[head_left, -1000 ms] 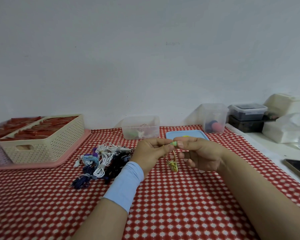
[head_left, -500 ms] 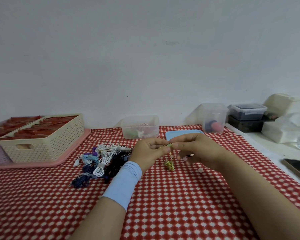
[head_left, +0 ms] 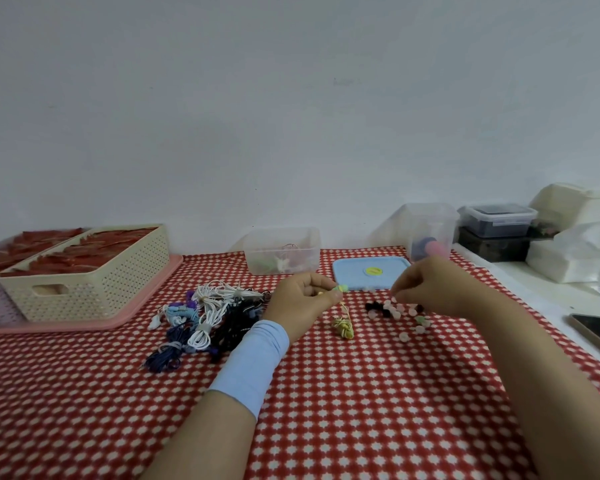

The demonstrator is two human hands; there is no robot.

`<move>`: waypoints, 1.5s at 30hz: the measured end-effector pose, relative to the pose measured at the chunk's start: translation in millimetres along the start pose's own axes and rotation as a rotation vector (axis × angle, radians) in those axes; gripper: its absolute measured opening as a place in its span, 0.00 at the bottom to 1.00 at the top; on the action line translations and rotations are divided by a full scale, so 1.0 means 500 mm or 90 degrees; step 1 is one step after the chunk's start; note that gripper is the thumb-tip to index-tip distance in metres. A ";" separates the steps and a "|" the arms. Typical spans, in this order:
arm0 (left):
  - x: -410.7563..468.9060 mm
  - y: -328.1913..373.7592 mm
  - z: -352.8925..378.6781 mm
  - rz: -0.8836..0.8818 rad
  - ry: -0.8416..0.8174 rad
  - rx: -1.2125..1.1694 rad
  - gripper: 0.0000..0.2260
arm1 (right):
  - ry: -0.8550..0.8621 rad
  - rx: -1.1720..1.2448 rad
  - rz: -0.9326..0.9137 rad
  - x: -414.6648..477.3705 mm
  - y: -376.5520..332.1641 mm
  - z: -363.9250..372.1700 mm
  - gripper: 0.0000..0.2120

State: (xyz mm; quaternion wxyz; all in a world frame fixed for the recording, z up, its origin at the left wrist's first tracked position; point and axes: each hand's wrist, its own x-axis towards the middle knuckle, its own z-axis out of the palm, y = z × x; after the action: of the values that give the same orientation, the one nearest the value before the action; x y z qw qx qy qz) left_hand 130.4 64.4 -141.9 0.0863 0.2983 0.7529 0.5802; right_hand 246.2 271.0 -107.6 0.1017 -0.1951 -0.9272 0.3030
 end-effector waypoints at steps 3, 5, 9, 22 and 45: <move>-0.001 0.001 0.001 0.012 -0.014 0.036 0.05 | -0.037 -0.090 0.043 0.004 0.020 -0.009 0.05; -0.003 0.001 0.002 0.029 -0.047 0.054 0.08 | -0.045 -0.137 0.069 0.008 0.024 -0.008 0.02; -0.008 0.005 -0.003 0.061 -0.107 0.135 0.12 | -0.082 -0.178 0.124 0.012 0.018 -0.005 0.03; -0.004 0.001 -0.017 0.031 -0.067 0.125 0.08 | -0.059 0.090 -0.020 0.007 -0.041 0.052 0.04; -0.002 0.012 -0.030 -0.127 -0.109 -0.166 0.09 | -0.027 0.424 -0.036 -0.010 -0.071 0.084 0.05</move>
State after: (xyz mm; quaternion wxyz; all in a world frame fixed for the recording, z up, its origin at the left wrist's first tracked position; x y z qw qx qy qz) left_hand 126.2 52.1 -132.0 0.2453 0.2566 0.6872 0.6338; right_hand 227.2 220.6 -119.8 0.1488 -0.1191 -0.7843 0.5904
